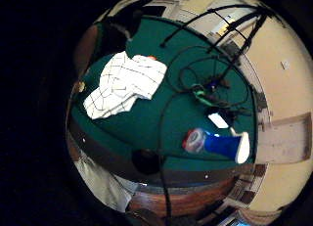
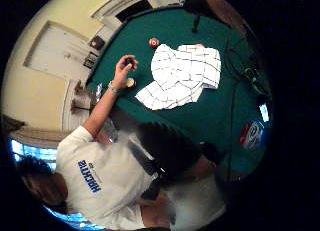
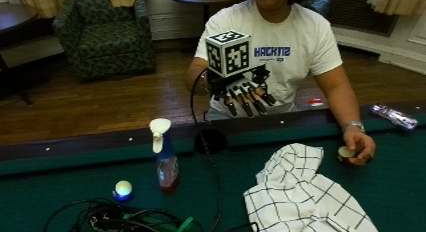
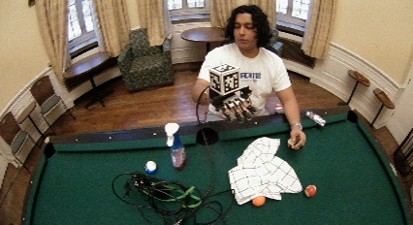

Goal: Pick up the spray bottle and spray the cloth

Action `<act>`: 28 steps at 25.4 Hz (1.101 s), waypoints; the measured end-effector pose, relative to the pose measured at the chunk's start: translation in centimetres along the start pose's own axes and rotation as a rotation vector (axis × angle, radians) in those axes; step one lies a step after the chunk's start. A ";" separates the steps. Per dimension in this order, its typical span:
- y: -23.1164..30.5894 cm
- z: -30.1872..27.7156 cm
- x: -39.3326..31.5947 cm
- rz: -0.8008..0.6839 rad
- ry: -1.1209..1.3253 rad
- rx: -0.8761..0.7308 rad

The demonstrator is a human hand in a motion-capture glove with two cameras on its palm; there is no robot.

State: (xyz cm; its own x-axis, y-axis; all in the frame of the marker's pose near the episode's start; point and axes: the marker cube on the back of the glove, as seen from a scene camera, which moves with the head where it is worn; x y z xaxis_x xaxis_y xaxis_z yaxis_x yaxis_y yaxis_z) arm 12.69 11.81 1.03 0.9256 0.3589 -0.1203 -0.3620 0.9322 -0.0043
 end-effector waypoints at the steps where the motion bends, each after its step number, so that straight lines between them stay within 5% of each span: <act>1: 0.5 0.0 0.8 0.021 -0.008 0.009; 17: 6.3 -0.3 13.5 0.377 -0.111 0.135; 28: 8.6 0.3 17.9 0.491 -0.209 0.213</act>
State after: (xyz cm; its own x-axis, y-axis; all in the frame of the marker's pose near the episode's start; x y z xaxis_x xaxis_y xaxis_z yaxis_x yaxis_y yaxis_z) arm 26.20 26.26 -0.90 0.6648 0.7335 0.1414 -0.7446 0.6353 0.2050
